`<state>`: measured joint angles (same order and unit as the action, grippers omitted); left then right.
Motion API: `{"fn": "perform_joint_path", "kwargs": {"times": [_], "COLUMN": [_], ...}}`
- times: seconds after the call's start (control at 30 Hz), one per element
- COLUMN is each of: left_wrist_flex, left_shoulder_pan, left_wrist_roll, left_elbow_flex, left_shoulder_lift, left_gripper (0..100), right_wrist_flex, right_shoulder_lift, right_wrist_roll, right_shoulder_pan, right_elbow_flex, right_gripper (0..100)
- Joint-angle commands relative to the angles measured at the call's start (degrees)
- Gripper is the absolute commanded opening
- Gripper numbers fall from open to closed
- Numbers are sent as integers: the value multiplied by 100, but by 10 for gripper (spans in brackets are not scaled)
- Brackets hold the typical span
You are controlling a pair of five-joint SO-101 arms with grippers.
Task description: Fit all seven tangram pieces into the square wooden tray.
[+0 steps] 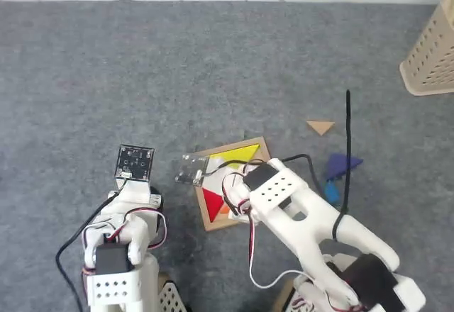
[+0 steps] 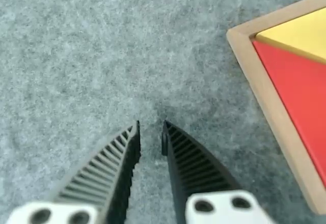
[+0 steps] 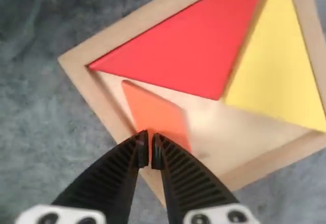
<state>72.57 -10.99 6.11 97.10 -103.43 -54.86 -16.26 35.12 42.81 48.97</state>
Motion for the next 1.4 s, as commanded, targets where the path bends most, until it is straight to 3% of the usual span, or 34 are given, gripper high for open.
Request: {"fn": "perform_joint_path", "kwargs": {"times": [0.0,0.23,0.97,1.37], "left_wrist_flex": [0,0,0,0], "left_shoulder_pan": [9,9,9,9], "left_wrist_roll": [-44,-44,-44,-44], "left_elbow_flex": [-48,-48,-48,-48], "left_shoulder_lift": [-132,-132,-132,-132], "left_gripper": [71,71,71,71], "right_wrist_flex": [189,409,180,-75], "right_shoulder_lift": [4,1077,1059,-567], "right_wrist_roll": [-281,-290,-97,-826], "right_shoulder_pan": [-488,-163,-4,-1086], "right_elbow_flex": [-273,-431,-607,-642], "right_gripper": [6,6,6,7]}}
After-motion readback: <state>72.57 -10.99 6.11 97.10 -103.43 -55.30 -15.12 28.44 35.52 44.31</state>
